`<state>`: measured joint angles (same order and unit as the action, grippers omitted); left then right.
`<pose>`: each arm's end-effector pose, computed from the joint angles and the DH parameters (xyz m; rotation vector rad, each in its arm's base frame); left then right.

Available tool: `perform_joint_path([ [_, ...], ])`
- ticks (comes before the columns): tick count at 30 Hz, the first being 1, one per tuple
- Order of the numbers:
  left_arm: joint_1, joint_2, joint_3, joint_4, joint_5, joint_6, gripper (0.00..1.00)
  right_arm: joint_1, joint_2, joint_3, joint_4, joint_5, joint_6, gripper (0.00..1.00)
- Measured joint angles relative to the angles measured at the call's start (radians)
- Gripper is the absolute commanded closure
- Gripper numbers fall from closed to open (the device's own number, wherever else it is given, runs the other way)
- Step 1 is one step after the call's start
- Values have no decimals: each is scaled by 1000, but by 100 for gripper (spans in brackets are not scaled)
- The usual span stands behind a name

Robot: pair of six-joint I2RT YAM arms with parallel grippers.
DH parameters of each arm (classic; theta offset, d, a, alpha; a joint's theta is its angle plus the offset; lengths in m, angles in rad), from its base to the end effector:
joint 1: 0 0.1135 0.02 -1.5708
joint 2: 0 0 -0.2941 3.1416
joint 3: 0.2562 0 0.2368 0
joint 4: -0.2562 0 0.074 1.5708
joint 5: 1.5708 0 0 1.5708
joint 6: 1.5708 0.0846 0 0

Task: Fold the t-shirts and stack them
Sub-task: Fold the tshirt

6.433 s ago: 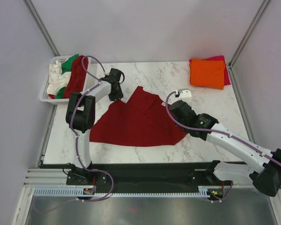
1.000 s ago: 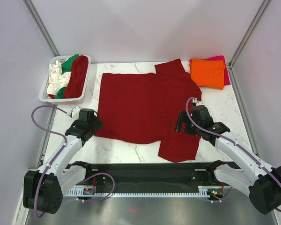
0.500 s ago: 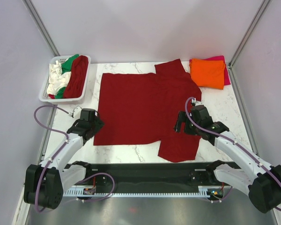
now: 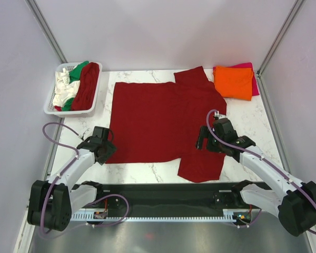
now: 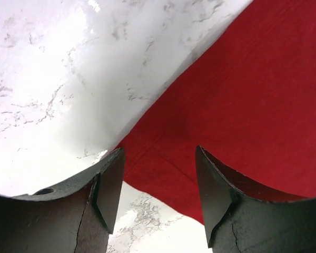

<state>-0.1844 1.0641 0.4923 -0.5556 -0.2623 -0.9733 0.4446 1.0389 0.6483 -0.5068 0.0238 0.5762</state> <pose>0.1703 -0.0095 0.1565 -1.0829 2.3981 -0.0339 0.1854 0.0861 0.2113 0.1757 2.5070 0.4036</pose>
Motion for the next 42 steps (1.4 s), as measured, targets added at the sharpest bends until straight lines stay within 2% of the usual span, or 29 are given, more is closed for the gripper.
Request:
perform_joint_path([
  [4,0,15,-2,3,1,-4,39,0,1,0,0,16,6,2],
  [6,0,16,-2,3,2,-6,49,0,2,-3,0,31,17,2],
  [7,0,18,-2,3,2,-7,55,0,3,-5,0,39,24,2],
  [8,0,24,-2,4,2,-10,68,0,6,-7,-1,48,31,2],
  [10,0,37,-2,5,3,-13,83,0,12,-13,-1,69,48,2],
  [11,0,44,-1,7,2,-14,97,0,16,-17,-2,80,58,2],
  [15,0,68,13,13,5,-15,98,0,39,-42,-8,116,109,4],
  [22,0,67,13,13,5,-15,98,26,27,-103,-67,137,207,14],
  [30,0,66,13,13,5,-14,98,272,-36,-103,-207,168,346,12],
  [37,0,64,13,13,6,-14,98,435,-79,-108,-331,166,439,15],
  [42,0,60,12,13,8,-14,98,496,-55,-134,-341,175,465,17],
])
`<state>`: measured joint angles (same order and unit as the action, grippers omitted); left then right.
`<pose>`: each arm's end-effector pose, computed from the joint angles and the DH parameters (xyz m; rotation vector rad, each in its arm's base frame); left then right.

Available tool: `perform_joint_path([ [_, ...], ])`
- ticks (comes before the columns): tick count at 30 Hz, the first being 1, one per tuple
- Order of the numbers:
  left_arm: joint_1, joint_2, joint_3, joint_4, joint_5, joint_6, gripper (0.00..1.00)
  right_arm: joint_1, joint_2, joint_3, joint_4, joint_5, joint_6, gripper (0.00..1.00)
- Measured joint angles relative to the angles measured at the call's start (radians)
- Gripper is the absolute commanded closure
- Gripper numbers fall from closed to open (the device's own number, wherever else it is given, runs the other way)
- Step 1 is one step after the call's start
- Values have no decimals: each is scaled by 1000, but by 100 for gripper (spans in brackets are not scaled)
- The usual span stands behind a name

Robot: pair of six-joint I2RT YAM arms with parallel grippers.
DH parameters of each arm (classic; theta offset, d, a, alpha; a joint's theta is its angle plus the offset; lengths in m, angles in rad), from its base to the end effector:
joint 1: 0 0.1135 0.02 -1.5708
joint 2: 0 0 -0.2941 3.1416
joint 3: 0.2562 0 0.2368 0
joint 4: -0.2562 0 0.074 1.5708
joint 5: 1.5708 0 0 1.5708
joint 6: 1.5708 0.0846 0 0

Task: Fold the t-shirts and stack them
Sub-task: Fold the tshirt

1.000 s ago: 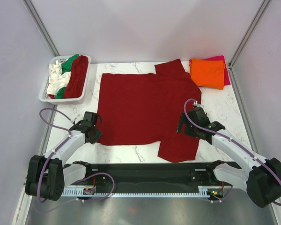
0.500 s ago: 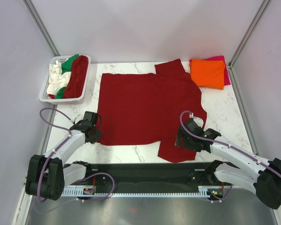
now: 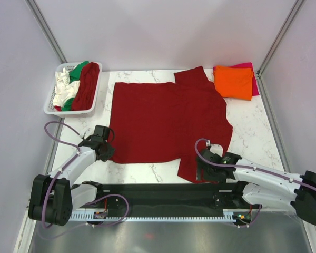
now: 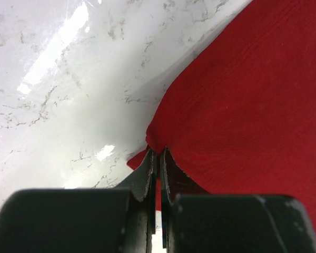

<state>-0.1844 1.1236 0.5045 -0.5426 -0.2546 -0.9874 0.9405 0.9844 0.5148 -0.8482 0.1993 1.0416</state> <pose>0.1771 -0.0114 0.1516 -1.1057 2.4234 -0.0215 0.0890 0.0935 0.1564 0.1792 2.8283 0.1463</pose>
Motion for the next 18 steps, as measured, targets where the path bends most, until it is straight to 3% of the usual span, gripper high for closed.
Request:
perform_joint_path([
  [5,0,-4,-1,0,2,0,98,20,105,-13,35,5,3,24],
  [7,0,-11,-3,0,2,0,98,27,123,-6,39,5,4,42],
  [8,0,-14,-4,0,2,0,98,31,129,-3,42,4,5,64],
  [11,0,-24,-5,0,2,0,98,40,127,-2,61,-8,6,89],
  [14,0,-36,-5,-2,10,8,98,43,116,-1,63,-7,5,100],
  [18,4,-138,-4,-24,57,16,98,43,92,35,-7,51,0,100],
])
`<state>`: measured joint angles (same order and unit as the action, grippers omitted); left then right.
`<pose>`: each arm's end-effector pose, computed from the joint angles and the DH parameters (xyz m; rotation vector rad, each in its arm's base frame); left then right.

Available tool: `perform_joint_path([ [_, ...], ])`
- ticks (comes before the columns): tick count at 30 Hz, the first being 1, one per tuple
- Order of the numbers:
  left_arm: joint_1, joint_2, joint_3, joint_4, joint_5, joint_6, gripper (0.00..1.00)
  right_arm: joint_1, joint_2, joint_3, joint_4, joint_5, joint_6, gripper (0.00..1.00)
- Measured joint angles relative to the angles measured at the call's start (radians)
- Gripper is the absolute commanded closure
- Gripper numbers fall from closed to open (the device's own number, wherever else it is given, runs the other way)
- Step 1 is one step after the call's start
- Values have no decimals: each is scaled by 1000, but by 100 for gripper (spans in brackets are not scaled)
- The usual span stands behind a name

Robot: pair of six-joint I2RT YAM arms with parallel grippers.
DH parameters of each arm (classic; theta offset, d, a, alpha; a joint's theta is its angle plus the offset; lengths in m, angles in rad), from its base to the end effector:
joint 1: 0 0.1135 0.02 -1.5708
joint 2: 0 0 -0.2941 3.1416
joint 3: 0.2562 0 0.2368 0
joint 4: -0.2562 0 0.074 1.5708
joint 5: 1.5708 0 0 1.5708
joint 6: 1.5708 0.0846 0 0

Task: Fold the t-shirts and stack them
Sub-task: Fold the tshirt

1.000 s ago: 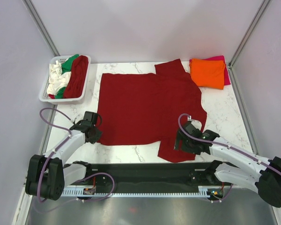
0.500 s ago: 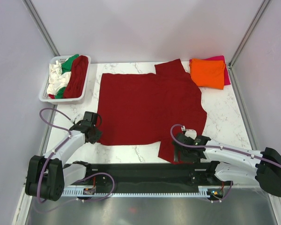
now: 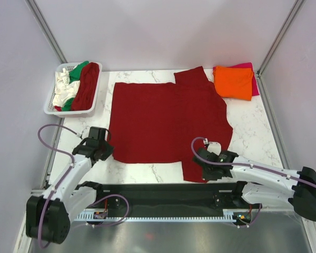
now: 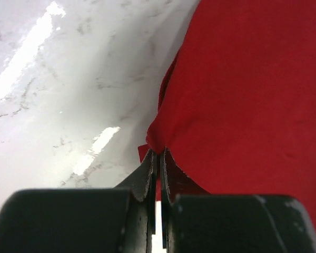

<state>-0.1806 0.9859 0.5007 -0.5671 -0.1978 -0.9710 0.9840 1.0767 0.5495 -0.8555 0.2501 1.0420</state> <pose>0.1663 -0.0135 0.1686 -1.0631 2.3710 -0.1589 0.0938 0.1032 0.1558 0.1156 2.8284 0.0382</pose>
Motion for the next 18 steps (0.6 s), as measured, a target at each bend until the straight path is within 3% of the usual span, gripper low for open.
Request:
perform_joint_path([
  [4,0,-147,46,-27,25,2,98,0,-82,105,-105,49,1,100],
  [8,0,-189,103,-19,26,3,98,0,-133,203,-156,101,-9,100],
  [14,1,-75,203,-168,71,51,98,-17,-7,387,-184,223,-84,100],
  [18,9,80,346,-207,89,103,98,-140,91,479,-111,244,-202,100],
])
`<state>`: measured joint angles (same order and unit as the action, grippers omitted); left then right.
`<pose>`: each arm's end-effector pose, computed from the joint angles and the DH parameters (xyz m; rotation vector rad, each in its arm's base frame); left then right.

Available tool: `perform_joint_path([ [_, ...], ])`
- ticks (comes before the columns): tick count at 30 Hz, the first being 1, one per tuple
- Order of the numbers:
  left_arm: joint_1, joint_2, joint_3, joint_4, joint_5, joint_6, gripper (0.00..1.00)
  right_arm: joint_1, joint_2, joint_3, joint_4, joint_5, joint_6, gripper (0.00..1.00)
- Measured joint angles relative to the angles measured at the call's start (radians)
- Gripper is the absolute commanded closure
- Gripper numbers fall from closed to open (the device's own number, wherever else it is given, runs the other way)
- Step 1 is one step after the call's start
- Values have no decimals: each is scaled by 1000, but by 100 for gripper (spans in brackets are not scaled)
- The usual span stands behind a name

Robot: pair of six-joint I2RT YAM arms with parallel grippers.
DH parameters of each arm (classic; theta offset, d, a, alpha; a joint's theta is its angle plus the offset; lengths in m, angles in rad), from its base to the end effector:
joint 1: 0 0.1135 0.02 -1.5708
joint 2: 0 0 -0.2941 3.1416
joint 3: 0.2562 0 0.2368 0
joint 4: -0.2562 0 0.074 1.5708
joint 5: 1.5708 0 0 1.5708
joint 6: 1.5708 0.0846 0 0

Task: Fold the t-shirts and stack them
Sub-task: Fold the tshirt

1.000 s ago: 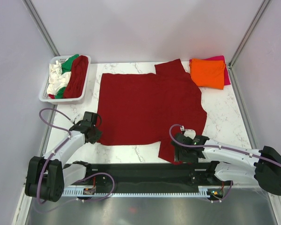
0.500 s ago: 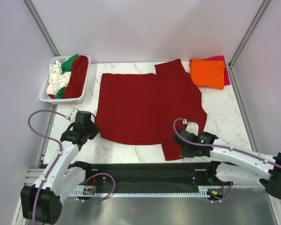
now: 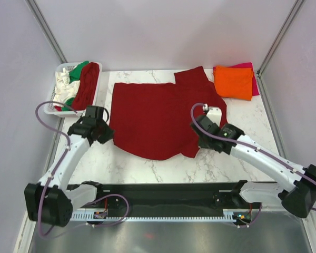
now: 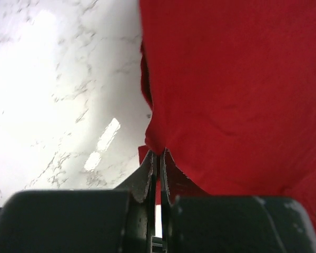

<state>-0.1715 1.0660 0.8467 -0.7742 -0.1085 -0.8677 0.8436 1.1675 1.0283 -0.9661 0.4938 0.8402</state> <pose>0.1993 -0.0252 0.2472 -0.9178 2.4076 -0.2584 0.1672 0.1275 0.2790 0.1435 2.4724 0.0221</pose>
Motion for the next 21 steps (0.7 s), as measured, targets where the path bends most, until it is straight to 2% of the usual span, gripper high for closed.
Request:
perform_joint_path([
  [3,8,121,107,0,19,39,98,-128,65,32,61,-15,-90,100],
  [6,14,243,205,5,35,73,98,-204,158,90,102,-26,-169,100],
  [15,32,494,391,6,31,133,98,-303,393,245,194,-60,-311,100],
  [21,45,593,447,2,3,151,98,-360,499,338,208,-45,-355,100],
])
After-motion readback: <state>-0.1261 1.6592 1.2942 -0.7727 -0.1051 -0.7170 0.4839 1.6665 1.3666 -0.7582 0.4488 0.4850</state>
